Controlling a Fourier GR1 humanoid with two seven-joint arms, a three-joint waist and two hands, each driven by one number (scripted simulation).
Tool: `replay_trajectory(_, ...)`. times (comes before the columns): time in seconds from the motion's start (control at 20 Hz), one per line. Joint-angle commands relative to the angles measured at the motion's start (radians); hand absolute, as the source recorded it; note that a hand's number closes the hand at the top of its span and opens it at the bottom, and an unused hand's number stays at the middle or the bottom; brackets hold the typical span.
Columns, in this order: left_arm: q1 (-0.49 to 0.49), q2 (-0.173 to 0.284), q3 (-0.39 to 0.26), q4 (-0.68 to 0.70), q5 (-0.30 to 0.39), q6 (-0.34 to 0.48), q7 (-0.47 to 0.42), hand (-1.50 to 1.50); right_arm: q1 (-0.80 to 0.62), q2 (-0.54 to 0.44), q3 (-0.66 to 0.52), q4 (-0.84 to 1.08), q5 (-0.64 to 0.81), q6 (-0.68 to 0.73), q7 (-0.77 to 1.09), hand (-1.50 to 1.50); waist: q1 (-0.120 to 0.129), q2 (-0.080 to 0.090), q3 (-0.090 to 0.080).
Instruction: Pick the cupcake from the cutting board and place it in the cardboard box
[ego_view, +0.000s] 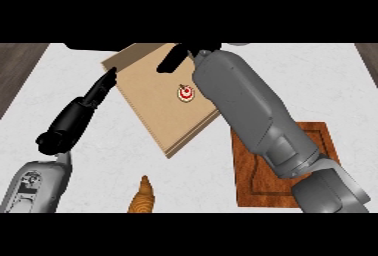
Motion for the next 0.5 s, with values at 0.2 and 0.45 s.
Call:
replay_trajectory(0.2, -0.021, -0.022, -0.014, 0.018, -0.009, 0.006, 0.000, 0.00, 0.091, 0.000, -0.268, -0.099, -0.253, -0.306, -0.195, -1.50, -0.011, 0.002, -0.002)
replay_trajectory(0.45, 0.046, -0.021, -0.014, -0.041, -0.011, 0.009, 0.021, 0.00, 0.160, -0.030, -0.359, -0.048, -0.306, -0.297, -0.412, -1.50, -0.021, -0.005, -0.002)
